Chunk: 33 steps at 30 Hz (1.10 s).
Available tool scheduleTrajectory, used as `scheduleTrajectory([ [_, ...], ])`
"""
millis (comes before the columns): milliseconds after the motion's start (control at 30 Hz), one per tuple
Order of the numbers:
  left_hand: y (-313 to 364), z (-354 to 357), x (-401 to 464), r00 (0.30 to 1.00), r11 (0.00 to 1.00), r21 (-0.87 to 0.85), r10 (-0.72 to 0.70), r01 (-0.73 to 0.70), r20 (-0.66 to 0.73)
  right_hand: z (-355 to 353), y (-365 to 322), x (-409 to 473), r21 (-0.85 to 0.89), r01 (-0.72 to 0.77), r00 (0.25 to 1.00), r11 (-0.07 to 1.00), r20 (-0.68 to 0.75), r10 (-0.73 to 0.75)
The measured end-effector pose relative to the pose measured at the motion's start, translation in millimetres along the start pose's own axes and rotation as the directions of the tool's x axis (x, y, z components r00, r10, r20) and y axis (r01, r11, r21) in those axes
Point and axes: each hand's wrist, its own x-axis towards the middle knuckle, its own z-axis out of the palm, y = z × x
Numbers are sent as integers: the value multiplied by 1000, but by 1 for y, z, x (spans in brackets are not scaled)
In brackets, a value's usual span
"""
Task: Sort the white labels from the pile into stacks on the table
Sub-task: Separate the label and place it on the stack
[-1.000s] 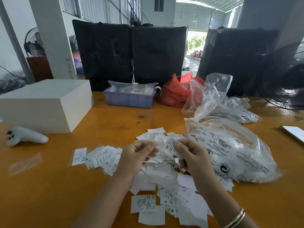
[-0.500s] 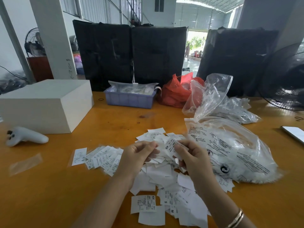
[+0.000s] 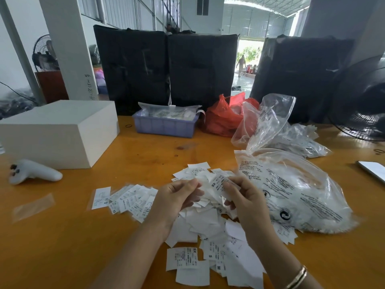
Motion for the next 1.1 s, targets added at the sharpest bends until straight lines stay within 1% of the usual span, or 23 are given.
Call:
scheduleTrajectory([
  [133, 0, 0, 0, 1000, 1000, -18, -7, 7, -2, 2, 1, -1, 8, 2, 999, 1000, 42, -2],
  [333, 1, 0, 0, 1000, 1000, 0, 2, -2, 7, 3, 4, -1, -35, 32, 997, 999, 75, -30],
  [533, 0, 1, 1, 999, 999, 44, 3, -5, 33, 4, 8, 1, -172, -13, 981, 985, 190, 46],
  [667, -2, 0, 0, 998, 994, 111, 19, -25, 63, 2, 9, 2, -216, -2, 984, 976, 173, 40],
  [733, -2, 1, -1, 998, 994, 111, 14, -21, 58, 2, 8, 3, -190, -8, 988, 982, 148, 37],
  [767, -1, 2, -1, 999, 996, 93, 6, -11, 51, 1, 7, 3, -147, -25, 990, 989, 134, 45],
  [867, 1, 1, -1, 1000, 1000, 31, -7, 6, 16, -2, 3, 4, 51, -103, 994, 993, 52, 101],
  [933, 3, 1, -2, 1000, 1000, -10, 1, -1, -8, -4, 0, 4, 136, -118, 993, 984, -1, 119],
  [1100, 2, 2, -2, 1000, 1000, -18, 14, -14, -8, 1, 0, 0, 125, -84, 996, 989, -13, 86],
])
